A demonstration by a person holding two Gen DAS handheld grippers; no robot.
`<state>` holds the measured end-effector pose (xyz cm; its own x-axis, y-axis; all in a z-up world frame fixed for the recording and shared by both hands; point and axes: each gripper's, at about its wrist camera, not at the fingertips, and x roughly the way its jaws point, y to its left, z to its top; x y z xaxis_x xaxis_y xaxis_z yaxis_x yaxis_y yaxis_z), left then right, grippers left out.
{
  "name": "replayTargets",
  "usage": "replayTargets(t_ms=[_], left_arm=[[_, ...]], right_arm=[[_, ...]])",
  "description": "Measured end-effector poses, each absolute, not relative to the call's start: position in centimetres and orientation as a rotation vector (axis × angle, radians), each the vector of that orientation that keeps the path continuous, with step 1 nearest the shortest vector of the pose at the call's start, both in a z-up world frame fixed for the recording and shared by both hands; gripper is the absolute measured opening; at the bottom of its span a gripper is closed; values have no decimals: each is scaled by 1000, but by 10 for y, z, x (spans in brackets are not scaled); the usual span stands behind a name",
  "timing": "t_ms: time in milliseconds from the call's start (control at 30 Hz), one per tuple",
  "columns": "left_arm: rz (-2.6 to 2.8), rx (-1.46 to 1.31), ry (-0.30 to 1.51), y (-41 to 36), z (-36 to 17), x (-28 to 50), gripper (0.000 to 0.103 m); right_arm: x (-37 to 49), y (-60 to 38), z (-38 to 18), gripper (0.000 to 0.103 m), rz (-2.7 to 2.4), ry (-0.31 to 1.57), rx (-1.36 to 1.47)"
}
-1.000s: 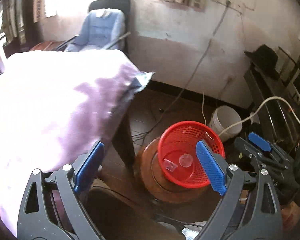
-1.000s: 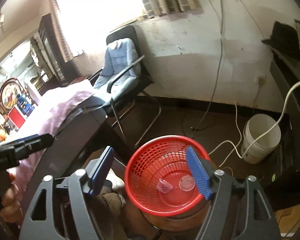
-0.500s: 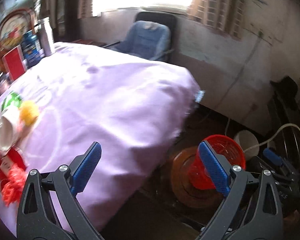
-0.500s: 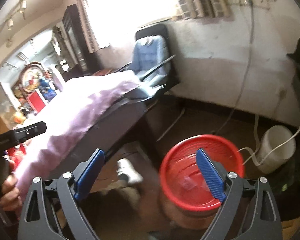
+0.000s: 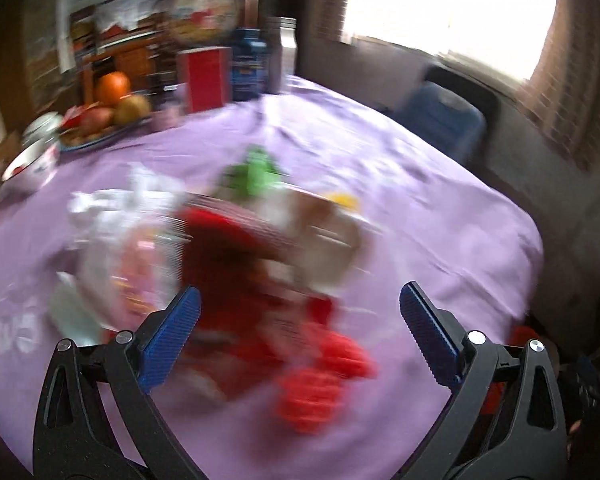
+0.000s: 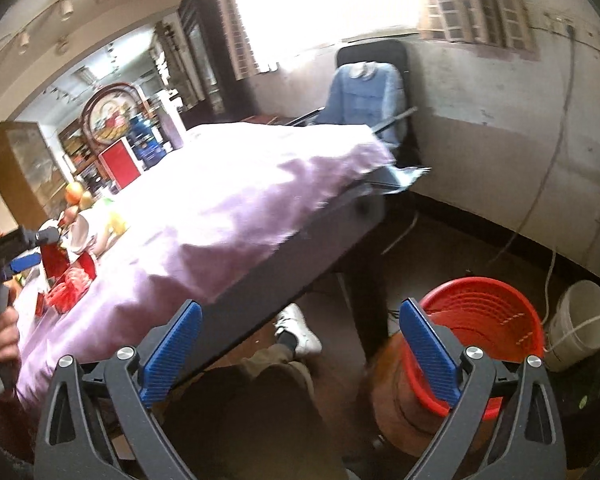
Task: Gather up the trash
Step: 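Move both tools back over the table toward the red snack bag, then grasp the red snack bag with the left tool while the right tool grasps red netting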
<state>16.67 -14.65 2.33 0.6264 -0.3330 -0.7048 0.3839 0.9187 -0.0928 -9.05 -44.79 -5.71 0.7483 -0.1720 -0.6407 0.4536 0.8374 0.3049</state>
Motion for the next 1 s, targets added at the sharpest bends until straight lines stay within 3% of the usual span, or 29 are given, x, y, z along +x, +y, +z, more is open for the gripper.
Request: replayTargets(t_ms=[367,433,500,600,667,767,833,900,1000], left_arm=[[-449,-39,909,-116,2,214,94],[-472,-25,900,-119,3,211,79],[-512,-28,868,-118,11,207,49],[-545,-99,824,-102,21,206,32],[-561,-151,805,-90,27,207,29],[-601,-197,814,-83,29,209,31],[-618,-200,831,-88,28,209,42],[-594,-166,835,-95,27,208,65],[-568,-121,818,-100,28,204,68]], right_arm=[[-45,-400,-41,97,-228,674,369],[-32,-387,-38,97,-183,680,358],[-19,-373,-35,97,-131,685,346],[2,-348,-29,97,-41,689,324],[19,-330,-25,97,32,691,308],[41,-304,-21,97,114,705,284],[55,-291,-20,97,163,715,286],[75,-278,-21,97,205,731,289],[103,-263,-28,97,236,767,303]])
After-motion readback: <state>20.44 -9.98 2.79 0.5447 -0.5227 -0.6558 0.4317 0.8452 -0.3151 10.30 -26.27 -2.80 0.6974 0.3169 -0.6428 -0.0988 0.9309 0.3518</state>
